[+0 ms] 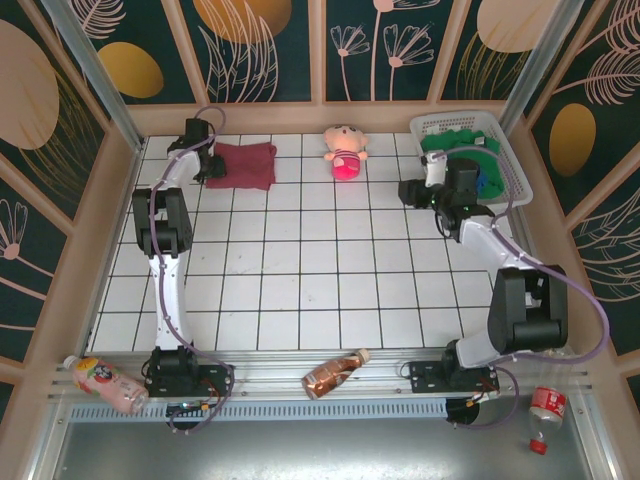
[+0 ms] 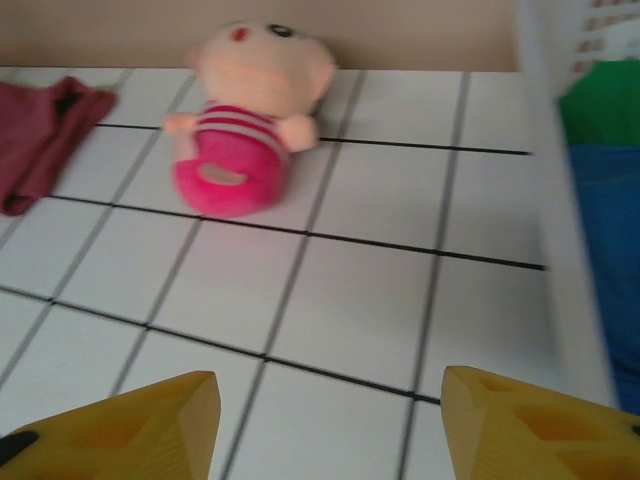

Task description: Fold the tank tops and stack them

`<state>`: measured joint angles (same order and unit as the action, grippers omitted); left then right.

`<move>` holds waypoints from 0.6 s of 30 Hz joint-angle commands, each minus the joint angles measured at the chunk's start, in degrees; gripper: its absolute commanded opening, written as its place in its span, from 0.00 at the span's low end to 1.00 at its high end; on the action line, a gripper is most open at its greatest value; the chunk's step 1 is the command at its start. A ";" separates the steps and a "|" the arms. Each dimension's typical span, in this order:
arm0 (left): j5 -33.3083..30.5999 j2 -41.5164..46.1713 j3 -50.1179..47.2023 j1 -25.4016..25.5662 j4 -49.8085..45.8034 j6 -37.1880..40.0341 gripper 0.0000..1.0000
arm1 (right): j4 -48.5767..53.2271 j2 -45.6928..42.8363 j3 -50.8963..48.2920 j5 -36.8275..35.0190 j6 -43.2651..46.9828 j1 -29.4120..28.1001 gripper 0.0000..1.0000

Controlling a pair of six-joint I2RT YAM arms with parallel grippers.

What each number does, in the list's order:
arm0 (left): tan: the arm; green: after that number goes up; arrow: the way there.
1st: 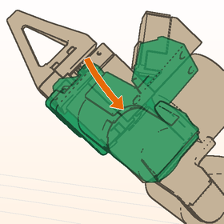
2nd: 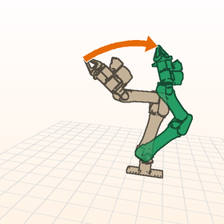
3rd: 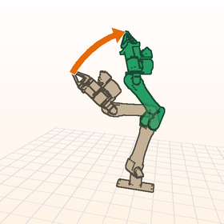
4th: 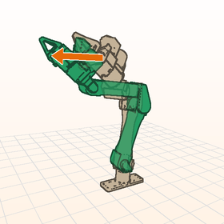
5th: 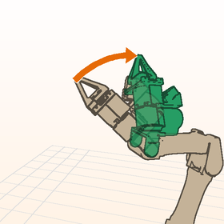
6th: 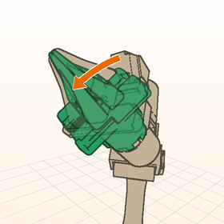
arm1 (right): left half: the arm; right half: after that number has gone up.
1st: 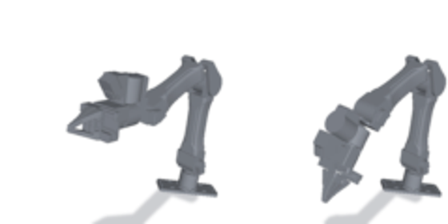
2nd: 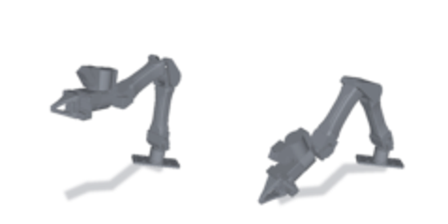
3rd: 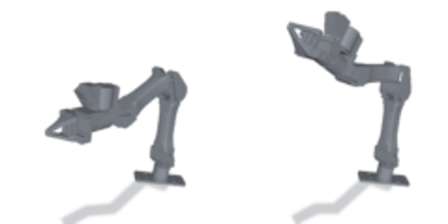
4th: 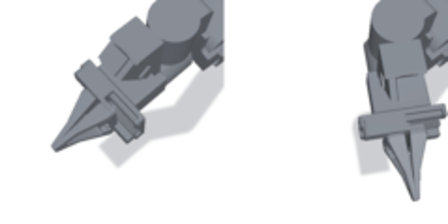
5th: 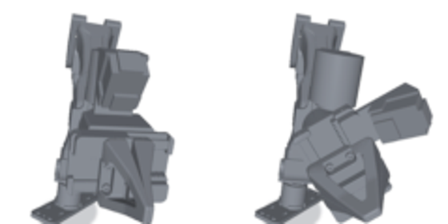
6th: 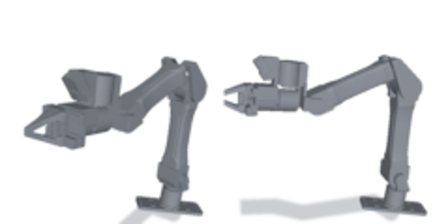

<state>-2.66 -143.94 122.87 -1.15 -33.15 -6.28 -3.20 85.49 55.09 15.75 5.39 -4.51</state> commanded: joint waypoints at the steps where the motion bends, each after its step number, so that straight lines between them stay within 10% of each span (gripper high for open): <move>1: 0.41 1.49 -0.30 -0.16 -5.16 0.12 0.59 | 3.53 4.04 5.74 -7.63 3.68 2.71 0.61; 12: 11.17 32.93 -25.72 0.56 1.40 -5.69 0.71 | 7.84 18.60 19.99 -23.50 2.18 9.49 0.66; 18: 16.32 44.96 -41.36 4.18 3.45 -9.68 0.72 | 11.46 24.49 24.57 -20.20 4.64 11.73 0.67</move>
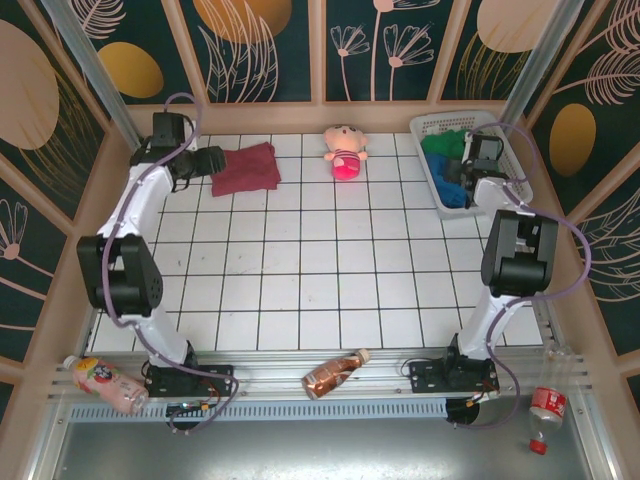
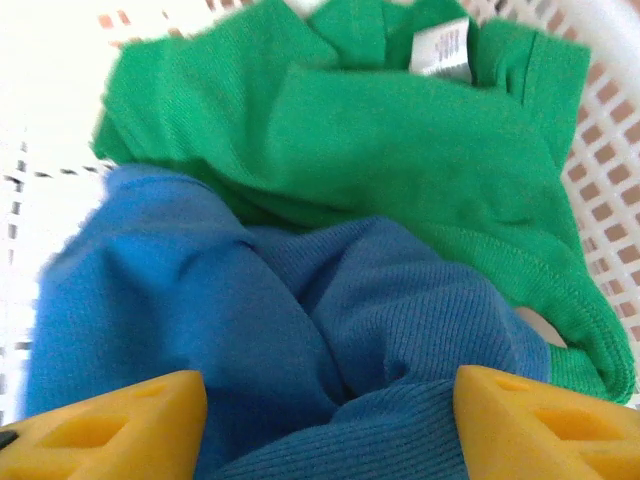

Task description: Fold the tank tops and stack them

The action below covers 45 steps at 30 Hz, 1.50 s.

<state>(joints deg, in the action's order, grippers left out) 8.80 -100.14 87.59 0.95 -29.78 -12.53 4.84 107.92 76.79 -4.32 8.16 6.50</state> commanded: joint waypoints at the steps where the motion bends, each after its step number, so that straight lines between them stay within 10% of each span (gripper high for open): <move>1: 6.08 3.07 -8.67 3.00 1.29 -4.60 0.72 | 3.76 2.86 3.49 -0.22 2.62 0.75 0.67; 6: 10.85 10.54 -21.74 7.84 9.87 -13.95 0.72 | 6.17 7.13 6.79 0.40 4.40 0.81 0.60; 14: 11.94 13.08 -27.57 12.57 14.05 -20.06 0.72 | 6.67 0.82 8.34 1.44 0.96 1.05 0.04; 32: 12.09 8.57 -19.21 13.42 12.51 -19.11 0.72 | -10.42 -17.51 16.99 6.66 -2.34 -0.02 0.00; 45: 3.10 11.97 -9.31 13.50 -0.63 -14.78 0.72 | -1.71 -28.46 14.84 12.43 -12.83 -20.36 0.00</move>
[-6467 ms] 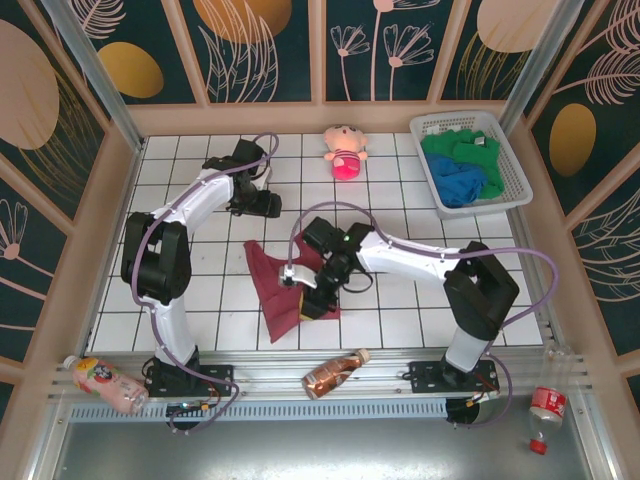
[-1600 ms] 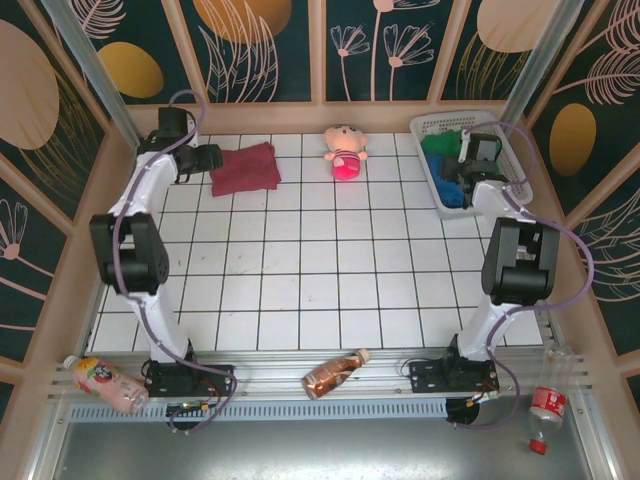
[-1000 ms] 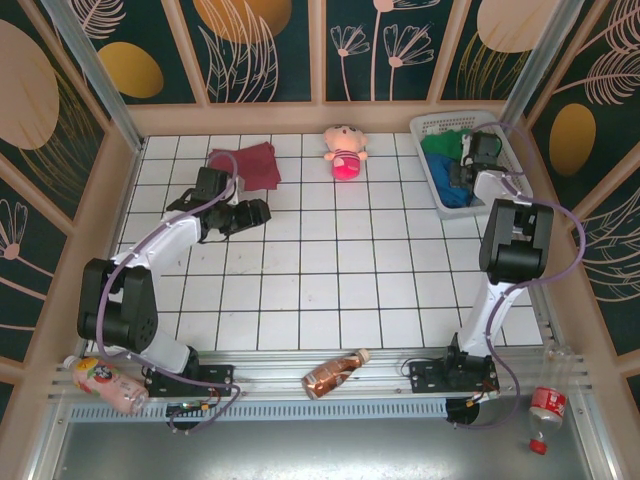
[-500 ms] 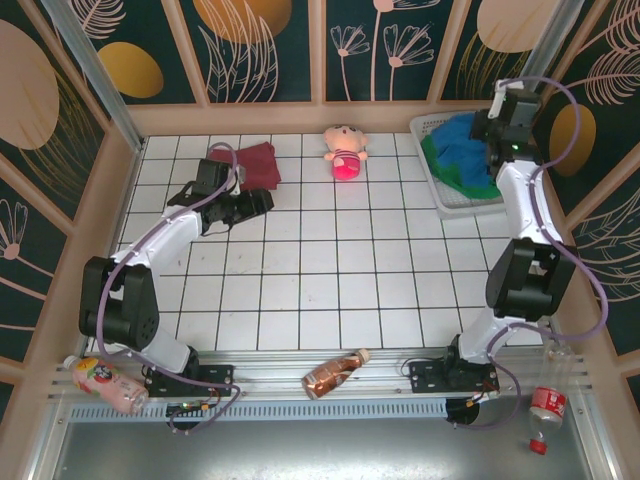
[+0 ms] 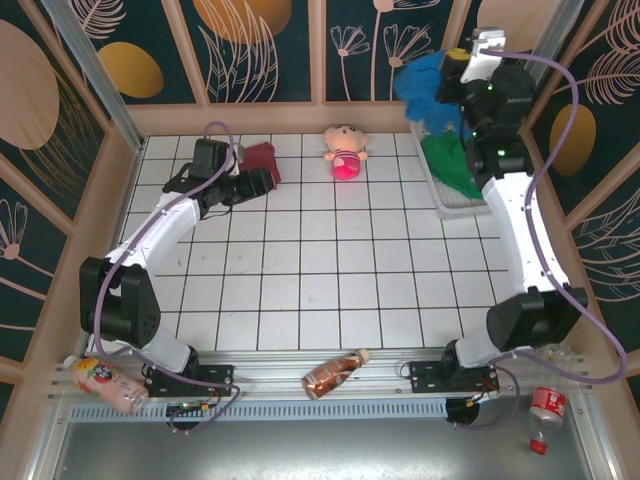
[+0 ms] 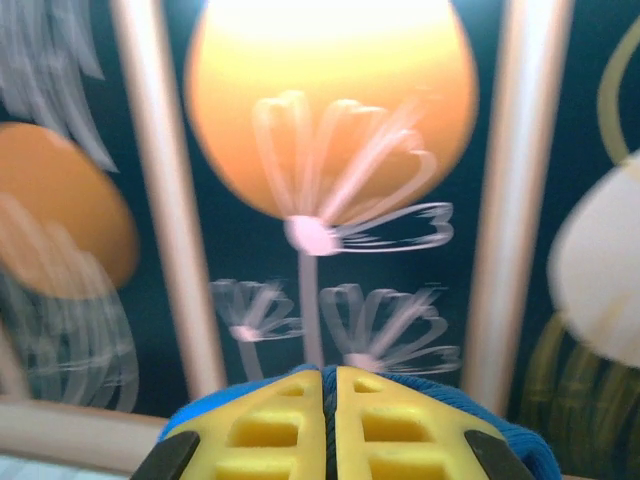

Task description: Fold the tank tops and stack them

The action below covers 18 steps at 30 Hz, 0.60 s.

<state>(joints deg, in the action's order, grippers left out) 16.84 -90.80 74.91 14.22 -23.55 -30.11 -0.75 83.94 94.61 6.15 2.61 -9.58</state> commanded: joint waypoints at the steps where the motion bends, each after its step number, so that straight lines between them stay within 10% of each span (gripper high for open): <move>1: -6.31 3.20 4.12 0.24 -8.54 3.30 0.72 | 5.13 -5.63 -4.75 2.40 -9.95 -6.26 0.00; 11: -13.17 11.54 1.06 0.17 -15.89 3.19 0.72 | -3.63 -14.00 -35.12 12.19 -46.31 -21.44 0.00; 18: -4.85 13.29 -12.18 1.43 -7.33 -3.04 0.69 | -7.20 -8.54 -55.56 7.10 -43.87 -20.71 0.08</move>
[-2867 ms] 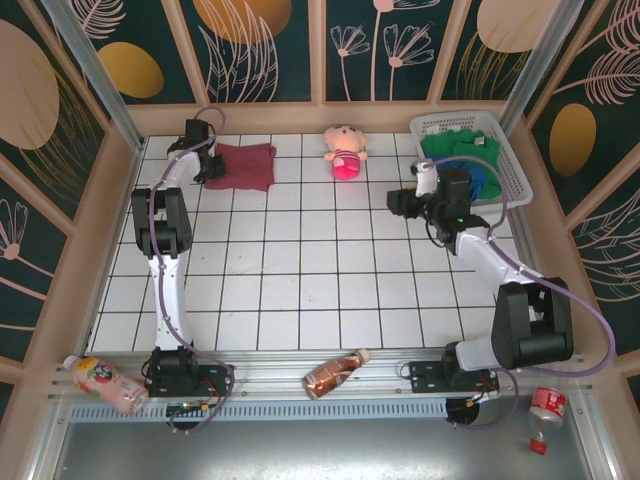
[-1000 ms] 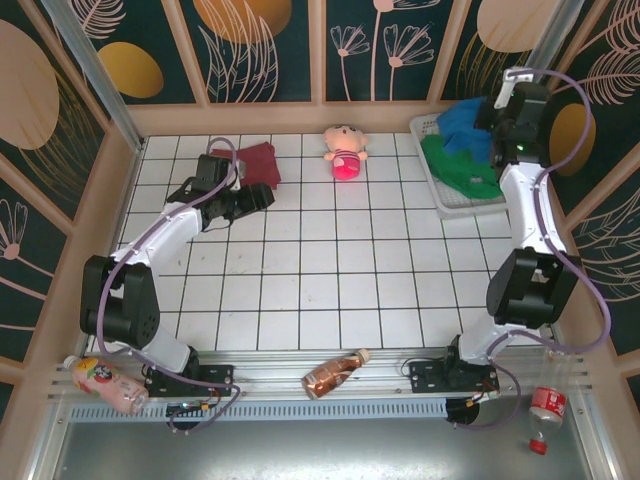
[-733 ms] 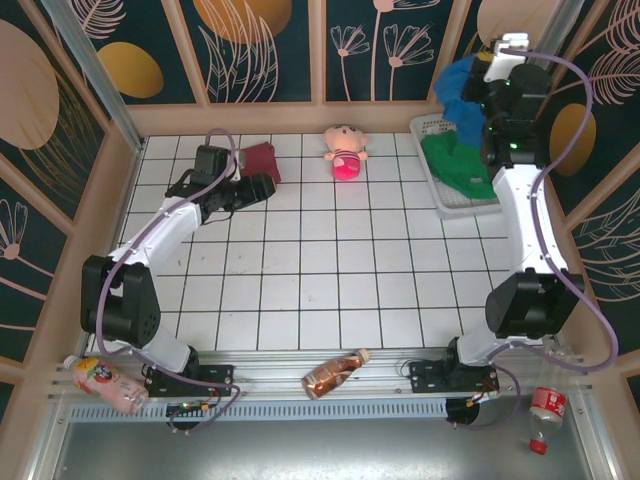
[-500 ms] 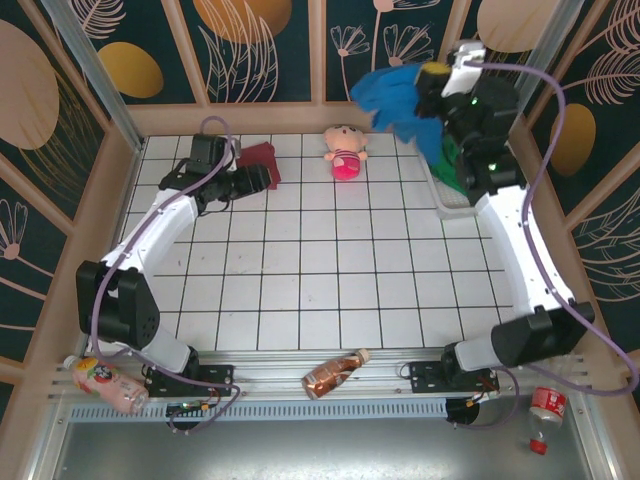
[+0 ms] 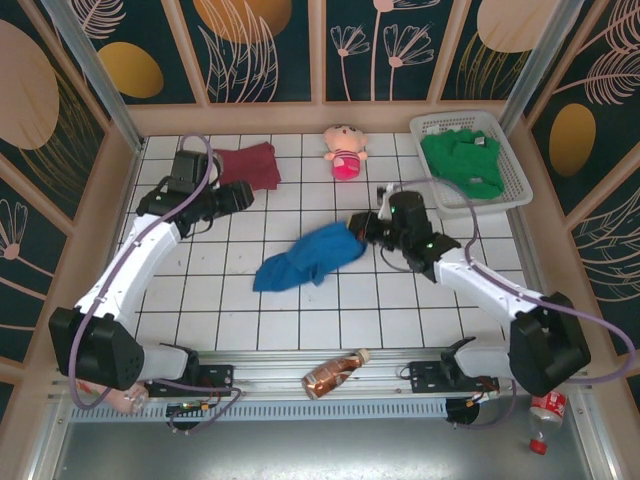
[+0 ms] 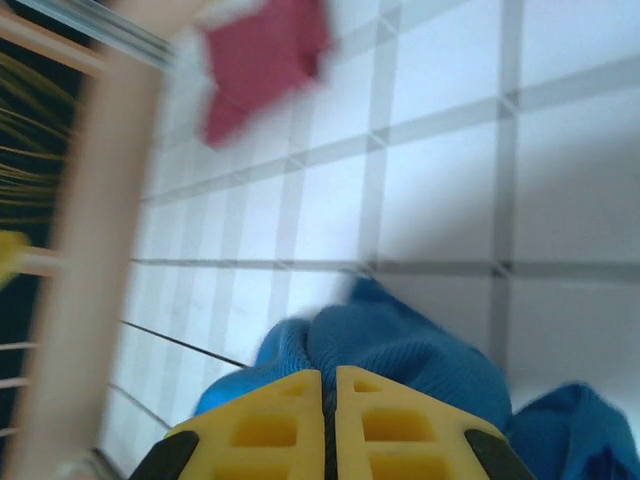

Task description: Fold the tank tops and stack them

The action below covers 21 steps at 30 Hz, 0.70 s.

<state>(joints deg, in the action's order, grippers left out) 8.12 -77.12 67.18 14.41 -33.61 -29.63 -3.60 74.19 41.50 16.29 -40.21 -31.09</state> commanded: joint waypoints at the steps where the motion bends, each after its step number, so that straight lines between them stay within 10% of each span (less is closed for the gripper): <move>1: 3.37 -0.51 -5.78 2.40 2.95 -4.01 0.69 | -2.61 2.25 -3.20 -3.73 0.58 2.26 0.11; 11: 1.59 0.29 -19.10 11.18 6.07 -10.07 0.67 | 20.91 -5.27 -0.82 -13.78 14.93 9.98 0.44; 21: 3.34 -6.25 -23.59 16.67 9.80 -12.41 0.59 | 9.61 -11.67 -7.48 -5.18 25.92 -11.52 0.53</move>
<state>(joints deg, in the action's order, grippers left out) 10.33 -82.48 44.64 30.13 -25.85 -40.60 9.74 62.63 37.23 9.13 -19.75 -37.26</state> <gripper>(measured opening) 0.596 0.527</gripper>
